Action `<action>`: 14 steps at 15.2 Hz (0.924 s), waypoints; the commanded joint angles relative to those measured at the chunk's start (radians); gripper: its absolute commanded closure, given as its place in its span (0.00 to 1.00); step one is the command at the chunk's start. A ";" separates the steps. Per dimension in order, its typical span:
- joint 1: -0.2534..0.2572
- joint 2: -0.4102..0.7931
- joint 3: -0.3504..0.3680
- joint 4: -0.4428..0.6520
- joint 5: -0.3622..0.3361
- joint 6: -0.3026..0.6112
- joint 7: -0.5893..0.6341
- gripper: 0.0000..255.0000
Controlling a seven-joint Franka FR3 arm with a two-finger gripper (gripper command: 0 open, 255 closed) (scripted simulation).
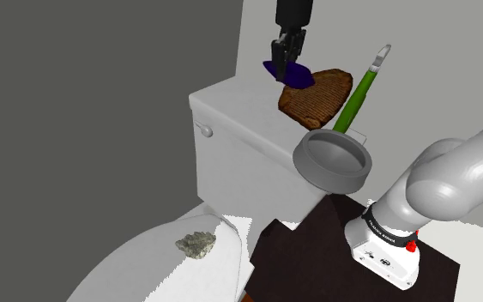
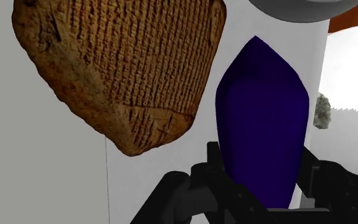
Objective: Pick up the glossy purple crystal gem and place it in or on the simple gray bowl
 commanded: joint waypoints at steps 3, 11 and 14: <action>0.022 -0.150 0.004 -0.122 0.034 -0.025 0.011 1.00; 0.085 -0.444 0.026 -0.314 0.108 -0.125 0.059 1.00; 0.114 -0.552 0.039 -0.365 0.139 -0.180 0.086 1.00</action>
